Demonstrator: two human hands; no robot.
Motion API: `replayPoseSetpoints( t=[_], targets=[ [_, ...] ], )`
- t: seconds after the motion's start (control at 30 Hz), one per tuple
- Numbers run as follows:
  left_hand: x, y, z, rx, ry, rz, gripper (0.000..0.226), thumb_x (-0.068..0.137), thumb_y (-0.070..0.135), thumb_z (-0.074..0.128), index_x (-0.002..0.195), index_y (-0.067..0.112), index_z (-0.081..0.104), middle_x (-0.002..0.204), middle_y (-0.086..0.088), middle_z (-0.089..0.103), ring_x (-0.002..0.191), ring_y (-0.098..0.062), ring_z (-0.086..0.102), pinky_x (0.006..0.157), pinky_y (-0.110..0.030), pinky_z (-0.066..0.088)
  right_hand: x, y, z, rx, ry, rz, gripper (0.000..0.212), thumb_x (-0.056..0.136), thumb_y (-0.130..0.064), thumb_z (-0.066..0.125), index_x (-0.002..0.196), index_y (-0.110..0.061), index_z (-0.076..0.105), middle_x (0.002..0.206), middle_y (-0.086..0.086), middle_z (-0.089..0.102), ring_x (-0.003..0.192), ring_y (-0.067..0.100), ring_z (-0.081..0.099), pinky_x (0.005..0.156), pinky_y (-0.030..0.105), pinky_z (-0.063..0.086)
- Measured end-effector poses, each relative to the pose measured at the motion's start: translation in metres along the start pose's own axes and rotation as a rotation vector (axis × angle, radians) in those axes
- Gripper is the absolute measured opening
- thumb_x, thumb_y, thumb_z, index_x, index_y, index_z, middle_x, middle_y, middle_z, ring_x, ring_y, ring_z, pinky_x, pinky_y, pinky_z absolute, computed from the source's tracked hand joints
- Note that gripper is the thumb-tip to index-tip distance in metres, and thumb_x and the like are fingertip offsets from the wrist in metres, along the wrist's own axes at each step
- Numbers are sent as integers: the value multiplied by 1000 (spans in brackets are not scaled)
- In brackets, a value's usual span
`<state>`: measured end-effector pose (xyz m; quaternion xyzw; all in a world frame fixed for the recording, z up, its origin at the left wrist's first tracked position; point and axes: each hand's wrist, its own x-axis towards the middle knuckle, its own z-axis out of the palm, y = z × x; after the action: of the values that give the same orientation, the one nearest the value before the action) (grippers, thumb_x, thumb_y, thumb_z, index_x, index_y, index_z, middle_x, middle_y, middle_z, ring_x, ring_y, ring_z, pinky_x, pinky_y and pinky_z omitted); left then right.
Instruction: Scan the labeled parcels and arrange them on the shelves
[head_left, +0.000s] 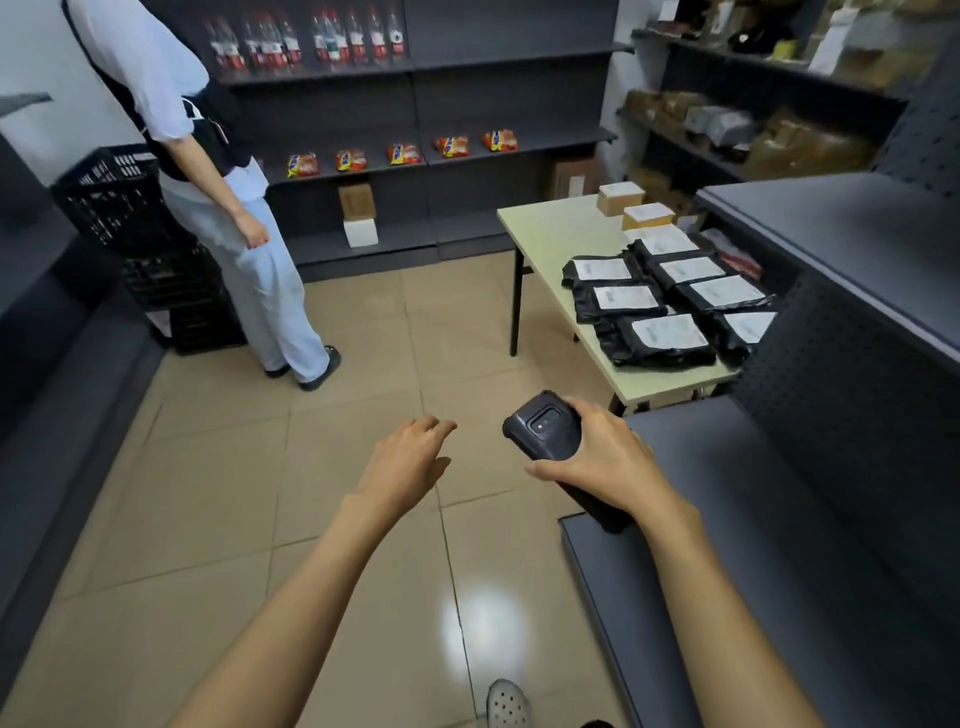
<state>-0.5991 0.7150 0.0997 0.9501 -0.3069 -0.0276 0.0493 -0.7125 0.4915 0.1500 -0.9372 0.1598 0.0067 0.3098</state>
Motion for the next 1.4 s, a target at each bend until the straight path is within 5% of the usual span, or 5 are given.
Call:
replayPoseSetpoints(
  t=[0.3, 0.5, 0.73, 0.97, 1.4],
  targets=[
    [185, -75, -8, -21, -24, 19, 52, 90, 7, 49, 141, 18, 46, 130, -5, 56, 116, -28, 51, 85, -43, 51, 185, -13, 5, 26, -23, 22, 77, 50, -69, 73, 116, -35, 53, 108, -13, 61, 95, 13, 60, 82, 41, 54],
    [352, -114, -6, -6, -24, 181, 50, 92, 9, 49, 141, 18, 46, 132, -4, 55, 117, -28, 52, 87, -40, 50, 302, -5, -3, 15, 40, 157, 78, 60, -60, 81, 127, -33, 52, 116, -11, 59, 103, 15, 59, 77, 34, 47],
    [550, -129, -25, 25, -69, 389, 49, 93, 8, 46, 141, 18, 46, 127, -6, 56, 117, -29, 51, 82, -41, 48, 439, -1, -31, 77, 221, 407, 85, 55, -67, 75, 128, -32, 50, 117, -9, 60, 105, 19, 61, 86, 43, 54],
    [692, -84, 15, -42, -199, 612, 45, 93, 12, 50, 138, 14, 49, 125, -4, 55, 114, -29, 50, 90, -44, 48, 511, 44, -36, 101, 227, 663, 77, 63, -60, 80, 127, -30, 50, 115, -7, 60, 98, 19, 60, 81, 40, 54],
    [918, 65, 44, -11, -287, 820, 48, 95, 11, 46, 142, 19, 45, 137, -2, 49, 123, -25, 46, 87, -41, 50, 679, 176, -133, 91, 273, 856, 101, 71, -65, 76, 152, -23, 30, 138, -4, 50, 122, 22, 55, 85, 38, 51]
  ],
)
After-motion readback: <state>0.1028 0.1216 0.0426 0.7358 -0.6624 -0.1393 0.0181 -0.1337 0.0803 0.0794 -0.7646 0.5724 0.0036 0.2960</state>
